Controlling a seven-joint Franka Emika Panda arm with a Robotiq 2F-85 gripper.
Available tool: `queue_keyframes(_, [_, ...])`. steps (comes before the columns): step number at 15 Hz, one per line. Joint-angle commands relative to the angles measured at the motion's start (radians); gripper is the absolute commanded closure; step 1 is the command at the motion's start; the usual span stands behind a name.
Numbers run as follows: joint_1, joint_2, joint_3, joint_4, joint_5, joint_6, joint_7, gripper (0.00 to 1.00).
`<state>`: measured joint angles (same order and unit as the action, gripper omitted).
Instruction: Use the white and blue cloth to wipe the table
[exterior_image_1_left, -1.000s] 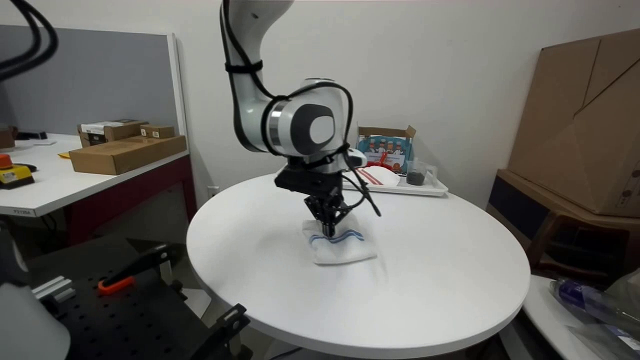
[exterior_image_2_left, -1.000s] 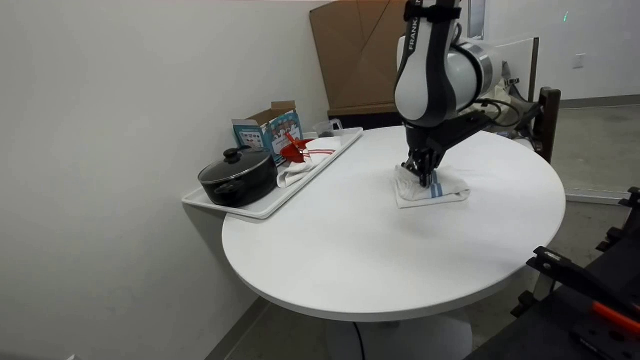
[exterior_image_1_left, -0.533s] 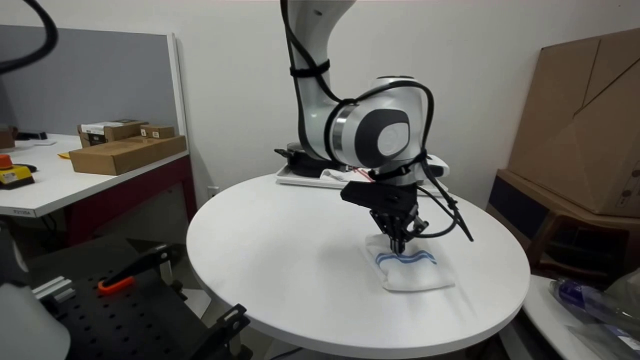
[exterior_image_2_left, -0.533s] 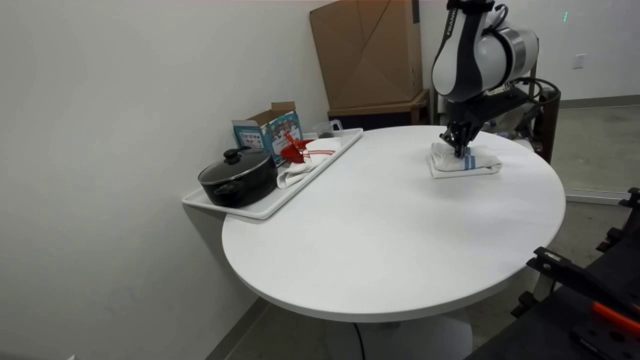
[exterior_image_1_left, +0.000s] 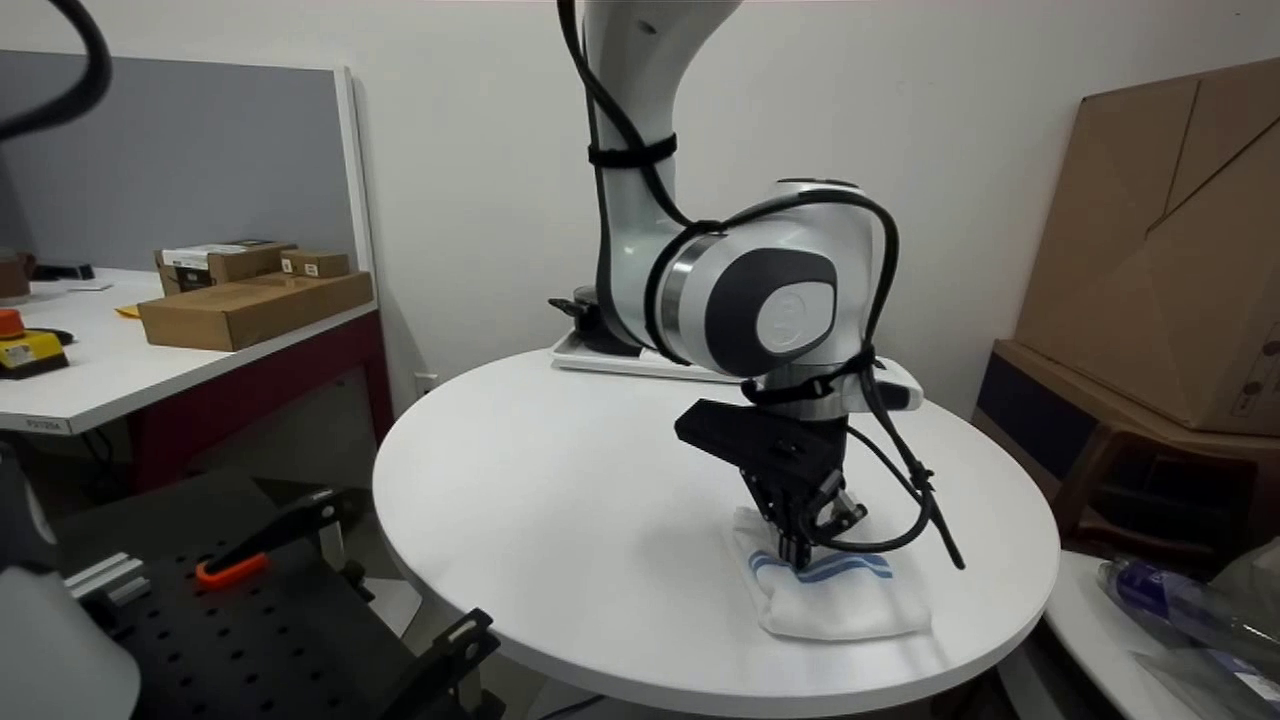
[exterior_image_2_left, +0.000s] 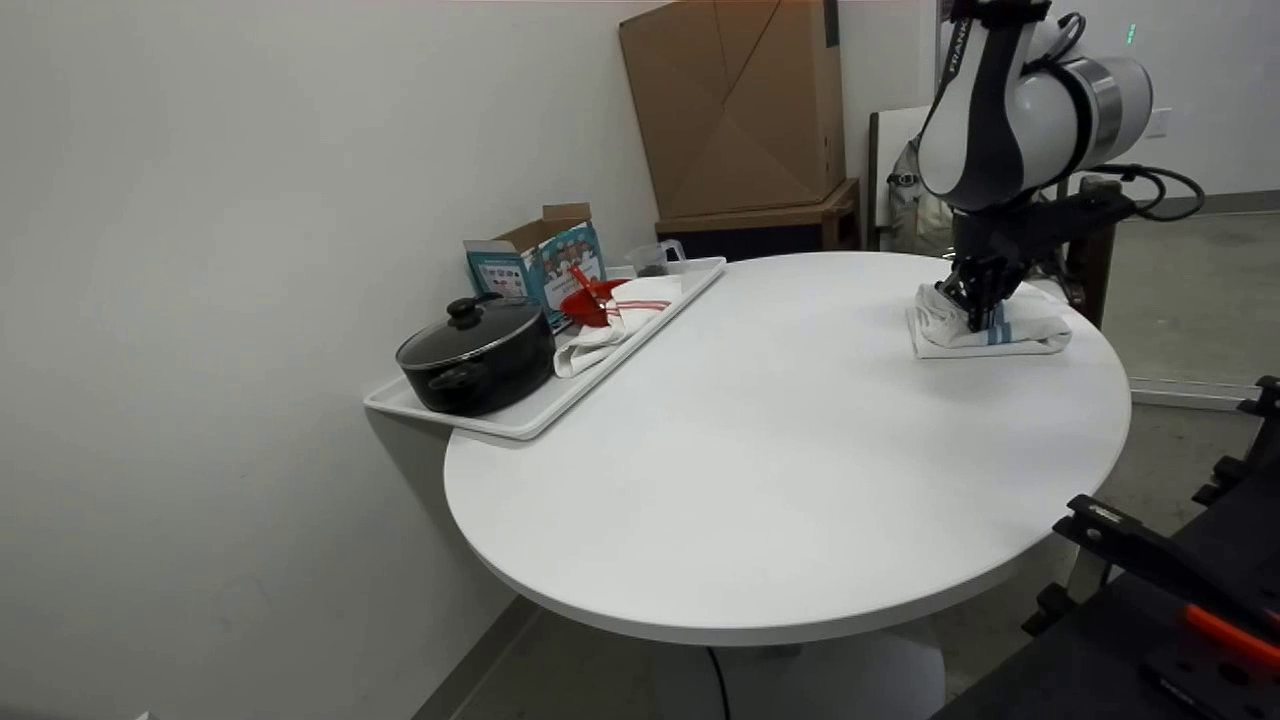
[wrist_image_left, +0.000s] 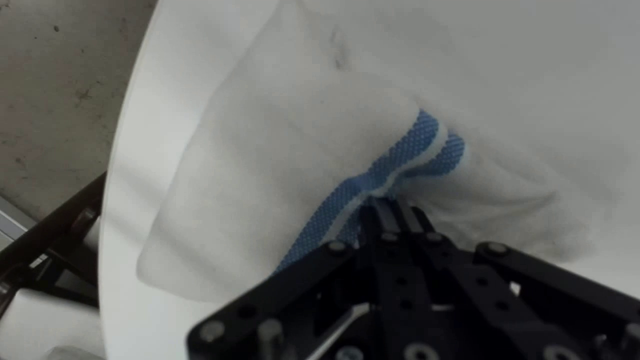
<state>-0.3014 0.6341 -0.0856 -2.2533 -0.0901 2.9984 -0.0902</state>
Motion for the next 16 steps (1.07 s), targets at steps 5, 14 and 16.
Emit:
queue_keyframes(5, [0.011, -0.189, 0.157, -0.326, 0.016, 0.016, -0.101, 1.0])
queue_keyframes(14, [0.198, -0.236, 0.26, -0.415, 0.009, 0.041, -0.056, 1.0])
queue_keyframes(16, [0.264, -0.216, 0.217, -0.379, -0.005, 0.045, -0.035, 1.0])
